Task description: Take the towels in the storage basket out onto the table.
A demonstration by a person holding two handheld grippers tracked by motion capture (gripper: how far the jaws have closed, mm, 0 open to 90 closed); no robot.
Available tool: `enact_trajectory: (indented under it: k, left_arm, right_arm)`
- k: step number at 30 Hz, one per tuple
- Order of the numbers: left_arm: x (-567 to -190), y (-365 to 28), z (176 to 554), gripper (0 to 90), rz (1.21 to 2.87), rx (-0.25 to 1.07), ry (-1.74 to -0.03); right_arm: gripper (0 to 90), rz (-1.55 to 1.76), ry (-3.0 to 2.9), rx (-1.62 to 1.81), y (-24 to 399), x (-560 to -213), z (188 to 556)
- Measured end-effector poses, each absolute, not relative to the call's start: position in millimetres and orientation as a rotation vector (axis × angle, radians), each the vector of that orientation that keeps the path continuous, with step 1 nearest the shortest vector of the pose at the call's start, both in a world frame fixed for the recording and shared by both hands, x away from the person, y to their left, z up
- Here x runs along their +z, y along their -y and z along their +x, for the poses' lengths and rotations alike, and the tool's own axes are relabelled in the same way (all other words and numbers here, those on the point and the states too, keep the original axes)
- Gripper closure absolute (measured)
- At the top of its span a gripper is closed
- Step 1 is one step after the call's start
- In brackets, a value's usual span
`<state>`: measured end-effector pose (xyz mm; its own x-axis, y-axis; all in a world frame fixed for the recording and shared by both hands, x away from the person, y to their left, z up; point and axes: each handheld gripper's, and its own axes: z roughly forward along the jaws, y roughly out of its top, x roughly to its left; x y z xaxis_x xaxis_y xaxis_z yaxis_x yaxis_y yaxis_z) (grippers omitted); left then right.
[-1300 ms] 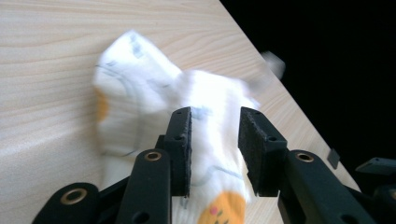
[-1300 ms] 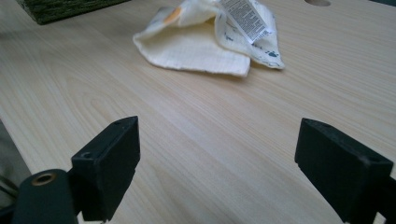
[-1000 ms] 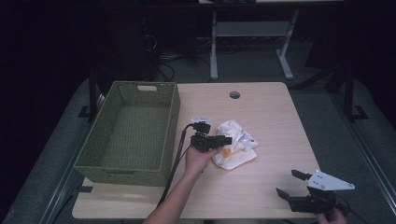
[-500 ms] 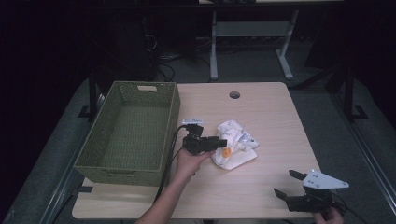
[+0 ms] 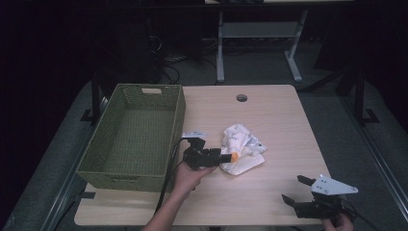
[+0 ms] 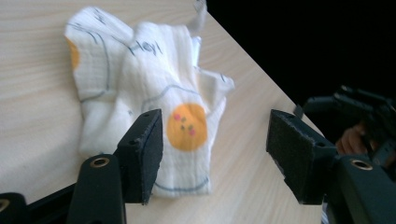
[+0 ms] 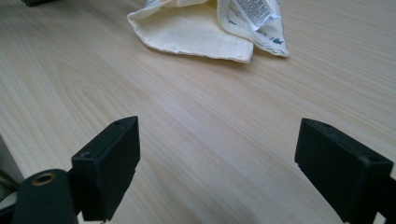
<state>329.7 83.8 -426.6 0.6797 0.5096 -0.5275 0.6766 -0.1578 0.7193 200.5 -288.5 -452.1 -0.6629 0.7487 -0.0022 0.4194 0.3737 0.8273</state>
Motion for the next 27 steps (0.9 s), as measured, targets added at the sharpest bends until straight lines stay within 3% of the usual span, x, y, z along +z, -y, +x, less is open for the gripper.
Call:
enact_trajectory:
  k: [27]
  left_arm:
    - [-441,-102,292,34.0,1.840,-0.195,-0.880]
  right_arm:
    - [13.8,1.014,-2.275,1.168,285,-452,200]
